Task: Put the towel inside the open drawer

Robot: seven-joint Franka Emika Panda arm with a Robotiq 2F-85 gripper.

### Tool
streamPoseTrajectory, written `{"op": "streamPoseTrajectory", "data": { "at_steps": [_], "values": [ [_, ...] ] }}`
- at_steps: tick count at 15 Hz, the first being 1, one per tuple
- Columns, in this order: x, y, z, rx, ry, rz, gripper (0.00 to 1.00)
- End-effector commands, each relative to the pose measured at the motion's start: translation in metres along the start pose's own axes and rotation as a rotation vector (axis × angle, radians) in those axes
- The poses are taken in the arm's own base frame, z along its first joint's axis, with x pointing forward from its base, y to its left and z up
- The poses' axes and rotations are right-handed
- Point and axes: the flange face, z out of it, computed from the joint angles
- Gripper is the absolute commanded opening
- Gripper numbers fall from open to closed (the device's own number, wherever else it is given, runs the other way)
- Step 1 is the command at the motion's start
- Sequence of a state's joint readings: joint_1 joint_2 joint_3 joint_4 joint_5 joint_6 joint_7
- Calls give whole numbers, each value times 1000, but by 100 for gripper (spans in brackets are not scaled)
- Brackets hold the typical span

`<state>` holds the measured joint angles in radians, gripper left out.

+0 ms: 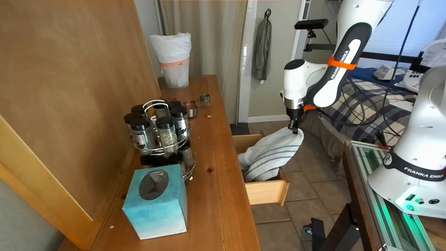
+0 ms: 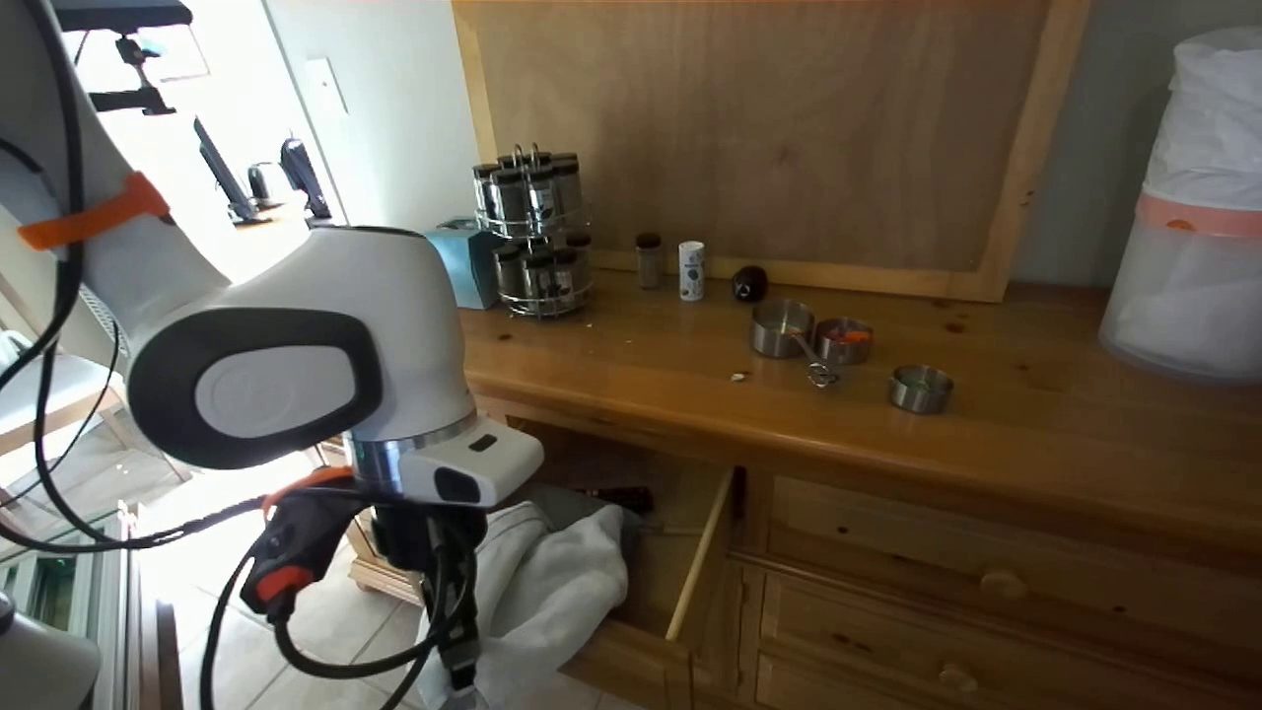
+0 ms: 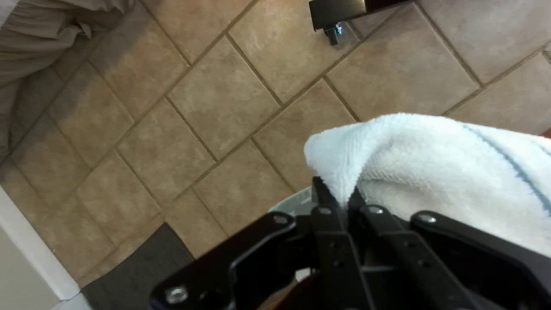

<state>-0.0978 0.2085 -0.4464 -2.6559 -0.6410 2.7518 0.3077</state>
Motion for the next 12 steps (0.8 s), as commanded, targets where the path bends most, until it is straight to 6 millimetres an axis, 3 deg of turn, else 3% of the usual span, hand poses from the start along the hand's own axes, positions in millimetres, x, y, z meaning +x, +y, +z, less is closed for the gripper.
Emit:
{"op": "streamPoseTrajectory", "data": {
  "at_steps": [1,4,6,9,12],
  "values": [
    [5,-9,7,-83,-47,-22,2],
    [5,-20,11,-120,-81,-61,2],
    [7,-24,14,-166,-107,-83,34],
    [13,-25,3,-214,-94,-96,53],
    [28,-22,-35,-200,5,-76,75]
  ]
}}
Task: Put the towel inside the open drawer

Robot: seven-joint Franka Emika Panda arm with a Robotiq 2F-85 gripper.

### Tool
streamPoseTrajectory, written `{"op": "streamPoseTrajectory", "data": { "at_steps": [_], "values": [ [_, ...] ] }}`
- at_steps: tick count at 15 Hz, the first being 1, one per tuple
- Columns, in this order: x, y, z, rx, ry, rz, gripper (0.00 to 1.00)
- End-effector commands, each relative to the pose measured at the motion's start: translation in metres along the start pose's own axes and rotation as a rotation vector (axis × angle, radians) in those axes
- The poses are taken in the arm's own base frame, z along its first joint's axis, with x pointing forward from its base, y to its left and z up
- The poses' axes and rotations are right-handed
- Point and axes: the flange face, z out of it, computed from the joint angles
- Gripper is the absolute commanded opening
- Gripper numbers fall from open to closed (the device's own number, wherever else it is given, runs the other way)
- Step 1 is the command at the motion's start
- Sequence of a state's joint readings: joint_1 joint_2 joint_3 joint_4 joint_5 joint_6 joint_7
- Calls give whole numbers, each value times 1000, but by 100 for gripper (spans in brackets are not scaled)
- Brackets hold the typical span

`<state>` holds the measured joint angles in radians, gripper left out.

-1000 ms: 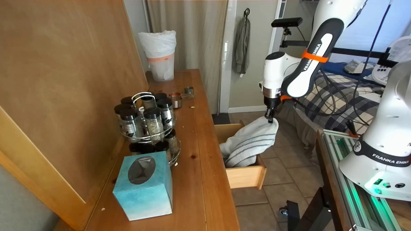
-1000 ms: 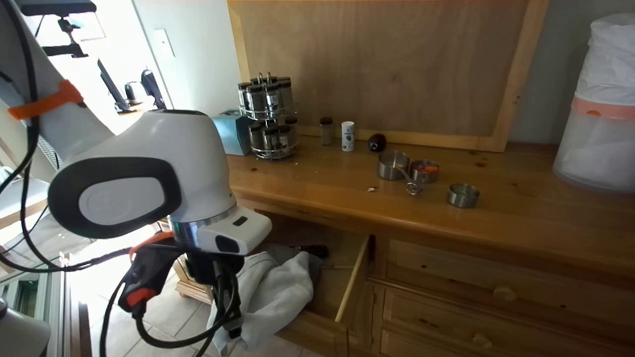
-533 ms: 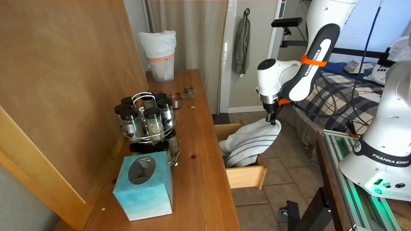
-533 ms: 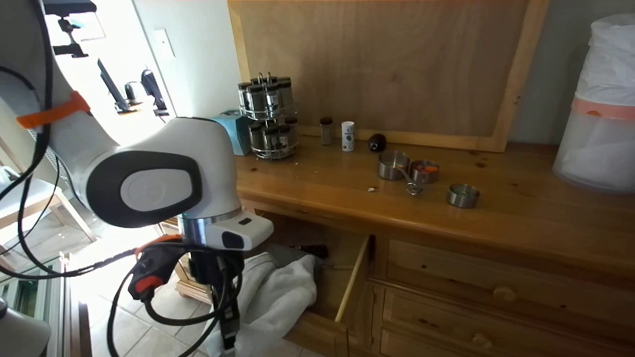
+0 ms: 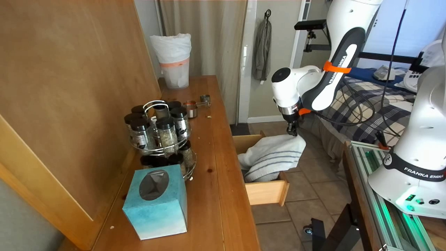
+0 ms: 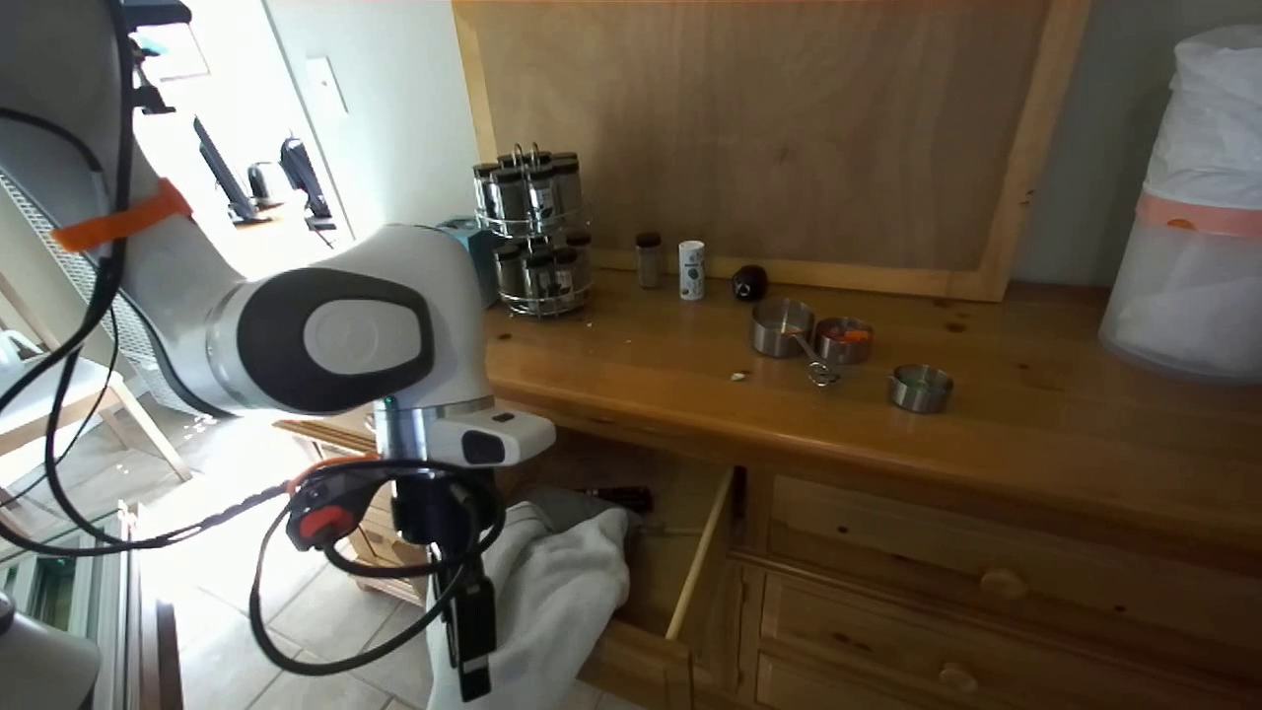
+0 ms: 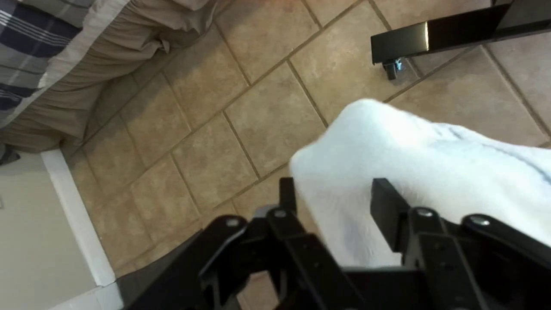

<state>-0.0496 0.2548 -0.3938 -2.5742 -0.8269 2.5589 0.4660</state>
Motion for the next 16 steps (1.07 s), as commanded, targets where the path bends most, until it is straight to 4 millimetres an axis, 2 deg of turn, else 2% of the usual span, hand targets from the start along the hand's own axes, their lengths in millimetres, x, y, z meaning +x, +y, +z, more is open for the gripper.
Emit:
{"op": "streamPoseTrajectory", "data": {
  "at_steps": [1,3,4,6,9,12,16],
  "values": [
    [13,13,-53,-1,122,27,82],
    [19,16,-90,40,233,36,96],
    [19,15,-113,62,286,32,99],
    [20,9,-158,84,400,19,100],
    [15,-3,-214,142,558,-37,100],
    [3,-19,-247,255,578,-144,100],
    [-14,-10,-296,414,566,-271,100]
  ]
}}
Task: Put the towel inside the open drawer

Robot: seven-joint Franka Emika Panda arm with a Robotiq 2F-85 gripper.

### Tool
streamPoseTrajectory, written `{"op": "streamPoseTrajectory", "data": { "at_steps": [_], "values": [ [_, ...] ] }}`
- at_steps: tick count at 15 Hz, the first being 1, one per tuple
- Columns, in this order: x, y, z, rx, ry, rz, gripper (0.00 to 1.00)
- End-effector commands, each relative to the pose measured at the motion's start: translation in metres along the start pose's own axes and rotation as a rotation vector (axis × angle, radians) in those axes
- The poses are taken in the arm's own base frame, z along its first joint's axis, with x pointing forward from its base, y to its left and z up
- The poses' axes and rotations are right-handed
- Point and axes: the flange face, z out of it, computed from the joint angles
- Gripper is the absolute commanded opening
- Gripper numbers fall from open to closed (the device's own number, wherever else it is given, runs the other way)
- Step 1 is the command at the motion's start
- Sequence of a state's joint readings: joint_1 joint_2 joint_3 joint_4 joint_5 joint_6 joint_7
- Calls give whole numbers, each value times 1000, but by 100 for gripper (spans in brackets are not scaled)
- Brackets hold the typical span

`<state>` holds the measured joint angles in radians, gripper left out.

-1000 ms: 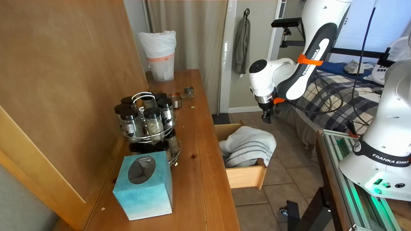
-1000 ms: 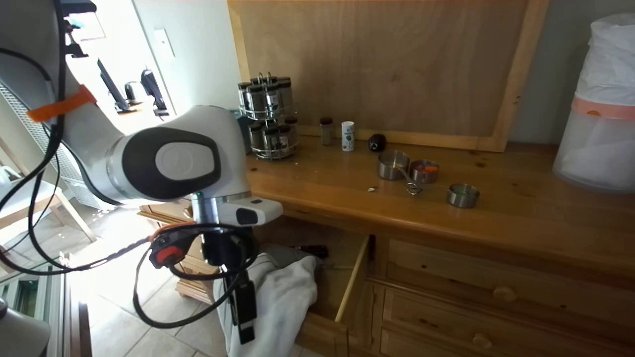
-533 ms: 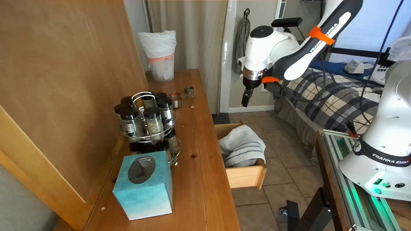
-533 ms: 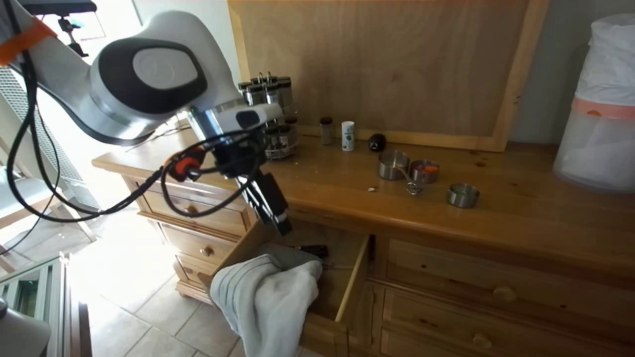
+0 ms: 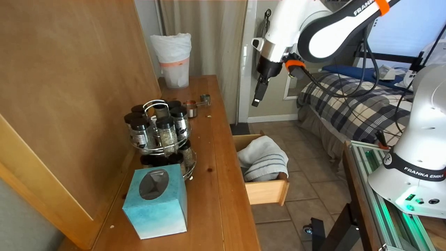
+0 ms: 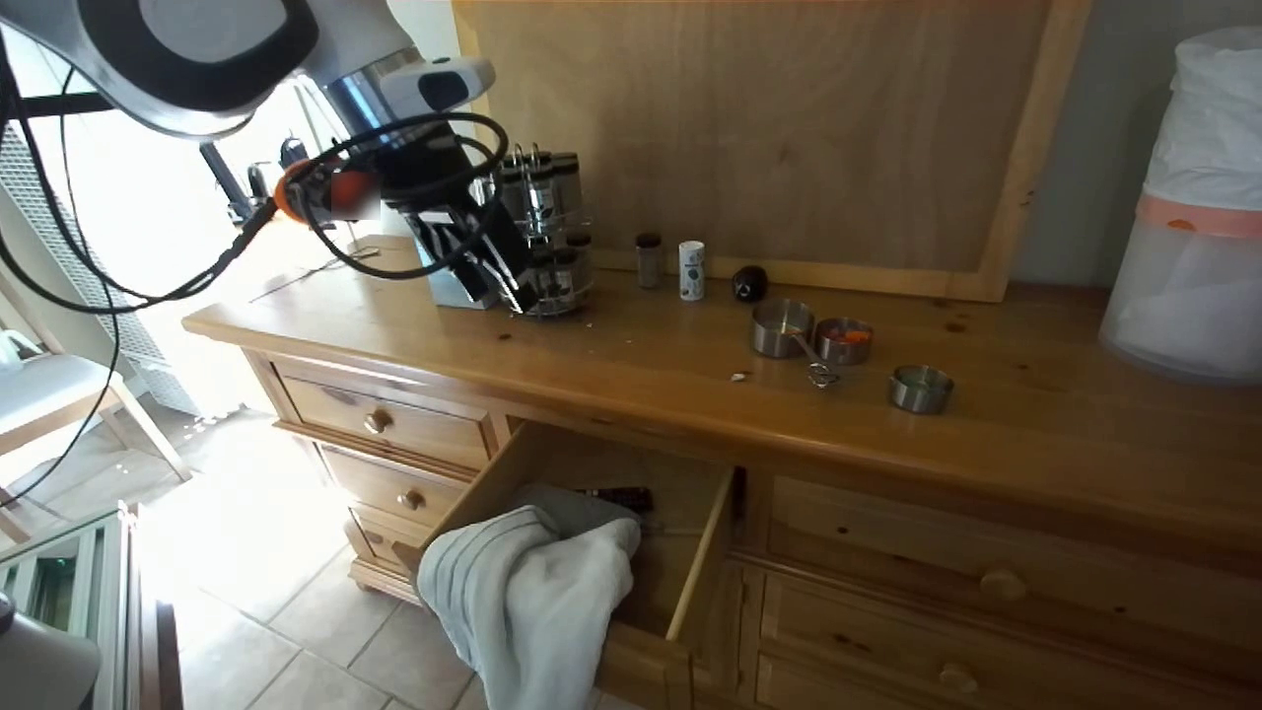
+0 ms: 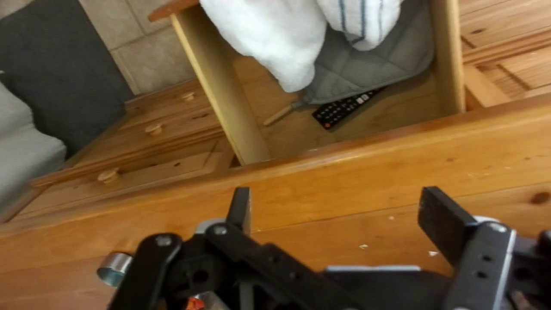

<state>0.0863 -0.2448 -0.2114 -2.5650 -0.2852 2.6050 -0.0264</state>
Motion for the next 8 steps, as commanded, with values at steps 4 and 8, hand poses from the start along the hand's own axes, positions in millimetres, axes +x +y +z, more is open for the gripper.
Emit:
{"op": "streamPoseTrajectory", "data": {
  "at_steps": [4,8],
  "values": [
    [5,-1,-49,150,-13,-119,100],
    [6,1,-65,169,1,-189,100]
  ]
}}
